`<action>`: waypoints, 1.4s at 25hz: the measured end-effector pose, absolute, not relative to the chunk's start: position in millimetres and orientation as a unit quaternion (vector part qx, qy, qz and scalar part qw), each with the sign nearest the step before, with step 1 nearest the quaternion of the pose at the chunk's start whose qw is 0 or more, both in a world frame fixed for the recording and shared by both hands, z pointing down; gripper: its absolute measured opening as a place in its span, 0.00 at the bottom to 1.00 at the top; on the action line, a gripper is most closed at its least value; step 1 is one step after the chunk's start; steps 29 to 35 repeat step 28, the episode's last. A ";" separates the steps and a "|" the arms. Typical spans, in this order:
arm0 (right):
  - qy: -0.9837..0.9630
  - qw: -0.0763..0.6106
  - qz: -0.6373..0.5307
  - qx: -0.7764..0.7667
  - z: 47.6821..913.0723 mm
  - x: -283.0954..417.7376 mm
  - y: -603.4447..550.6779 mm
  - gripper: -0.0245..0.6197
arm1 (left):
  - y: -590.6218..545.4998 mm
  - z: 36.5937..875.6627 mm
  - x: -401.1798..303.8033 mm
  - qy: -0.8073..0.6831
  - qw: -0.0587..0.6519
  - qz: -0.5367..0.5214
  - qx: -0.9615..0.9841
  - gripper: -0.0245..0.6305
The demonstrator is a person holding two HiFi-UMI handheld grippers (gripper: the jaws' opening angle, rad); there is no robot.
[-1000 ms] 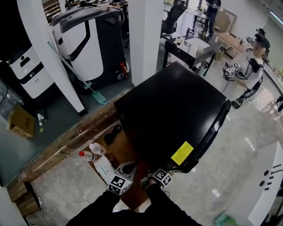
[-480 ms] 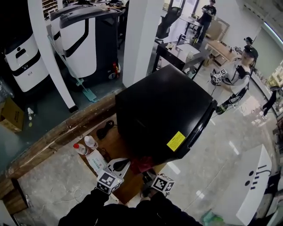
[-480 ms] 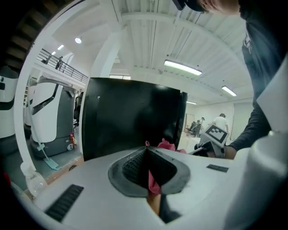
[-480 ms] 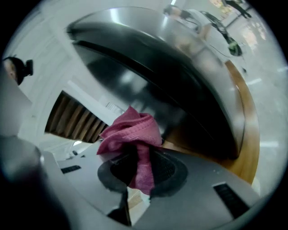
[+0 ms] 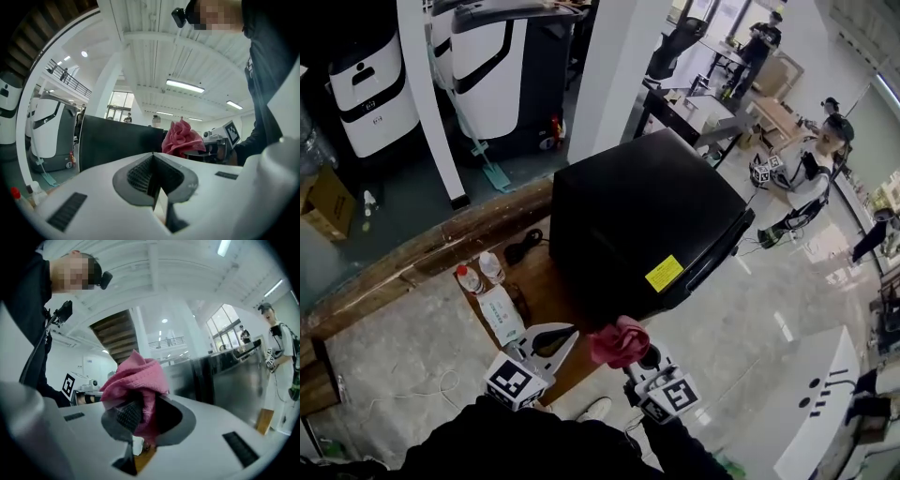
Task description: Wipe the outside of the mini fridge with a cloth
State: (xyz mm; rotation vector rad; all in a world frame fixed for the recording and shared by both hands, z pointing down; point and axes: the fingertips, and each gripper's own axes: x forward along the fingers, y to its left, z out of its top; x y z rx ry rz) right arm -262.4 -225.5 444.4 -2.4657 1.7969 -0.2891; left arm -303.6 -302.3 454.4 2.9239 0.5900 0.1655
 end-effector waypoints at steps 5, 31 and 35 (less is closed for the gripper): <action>0.623 0.011 -0.056 -0.780 425.9 -273.1 -199.5 0.14 | -267.2 433.9 -312.5 0.178 0.067 0.036 0.981 0.05; 0.652 0.013 -0.031 -0.757 394.0 -268.6 -136.5 0.14 | -190.3 408.7 -308.8 0.157 0.050 0.036 0.986 0.05; 0.652 0.013 -0.031 -0.757 394.0 -268.6 -136.5 0.14 | -190.3 408.7 -308.8 0.157 0.050 0.036 0.986 0.05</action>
